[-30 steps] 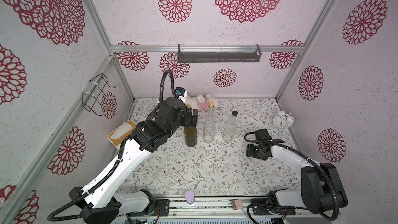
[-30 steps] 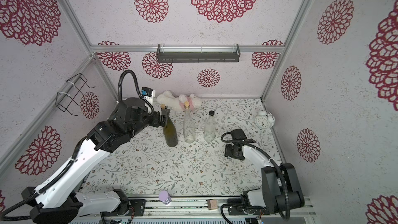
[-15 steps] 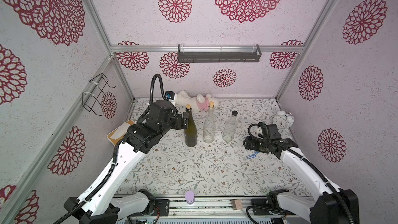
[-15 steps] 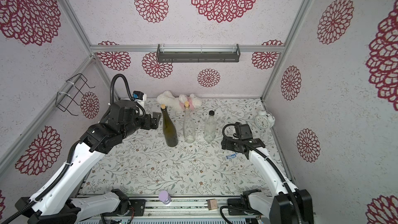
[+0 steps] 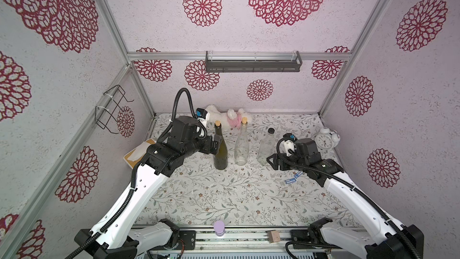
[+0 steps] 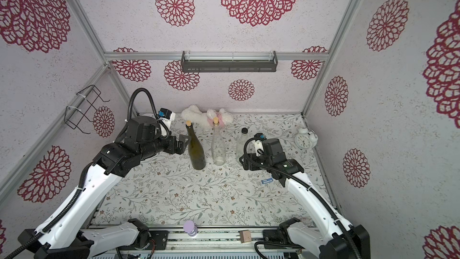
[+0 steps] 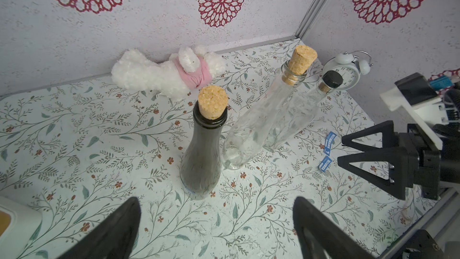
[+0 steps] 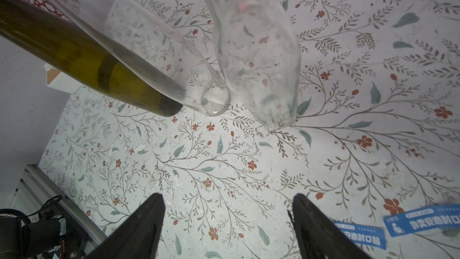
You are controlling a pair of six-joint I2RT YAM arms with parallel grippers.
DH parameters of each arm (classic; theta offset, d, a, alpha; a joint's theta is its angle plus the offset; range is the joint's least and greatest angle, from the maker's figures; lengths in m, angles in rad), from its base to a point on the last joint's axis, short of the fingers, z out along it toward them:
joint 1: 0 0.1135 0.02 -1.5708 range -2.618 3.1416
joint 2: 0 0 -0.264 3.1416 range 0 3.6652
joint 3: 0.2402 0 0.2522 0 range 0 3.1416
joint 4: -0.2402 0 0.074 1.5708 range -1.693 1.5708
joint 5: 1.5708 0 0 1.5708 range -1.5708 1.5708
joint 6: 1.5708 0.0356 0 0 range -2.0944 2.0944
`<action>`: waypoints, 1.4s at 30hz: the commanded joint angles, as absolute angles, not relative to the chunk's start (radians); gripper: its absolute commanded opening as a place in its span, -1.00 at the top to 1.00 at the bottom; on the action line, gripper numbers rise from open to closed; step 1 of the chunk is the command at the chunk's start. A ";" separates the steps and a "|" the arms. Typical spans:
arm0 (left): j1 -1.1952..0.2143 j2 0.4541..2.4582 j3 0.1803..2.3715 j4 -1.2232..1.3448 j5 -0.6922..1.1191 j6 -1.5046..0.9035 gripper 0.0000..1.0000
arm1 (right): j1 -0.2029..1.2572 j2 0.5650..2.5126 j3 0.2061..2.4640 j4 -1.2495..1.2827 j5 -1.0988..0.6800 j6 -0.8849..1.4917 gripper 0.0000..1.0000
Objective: Remove the label from the bottle
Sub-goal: Adjust the bottle at the center of the board.
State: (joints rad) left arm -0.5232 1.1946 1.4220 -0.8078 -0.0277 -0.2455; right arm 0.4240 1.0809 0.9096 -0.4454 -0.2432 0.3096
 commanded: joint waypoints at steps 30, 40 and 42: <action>-0.426 1.452 1.444 -0.543 0.072 -0.118 -0.14 | 0.431 0.991 0.837 -0.323 -0.239 0.284 -0.61; -0.426 1.436 1.415 -0.533 0.092 -0.141 0.34 | 0.431 0.980 0.825 -0.322 -0.233 0.292 -0.60; -0.427 1.428 1.407 -0.530 0.090 -0.149 0.46 | 0.431 0.980 0.824 -0.325 -0.235 0.290 -0.60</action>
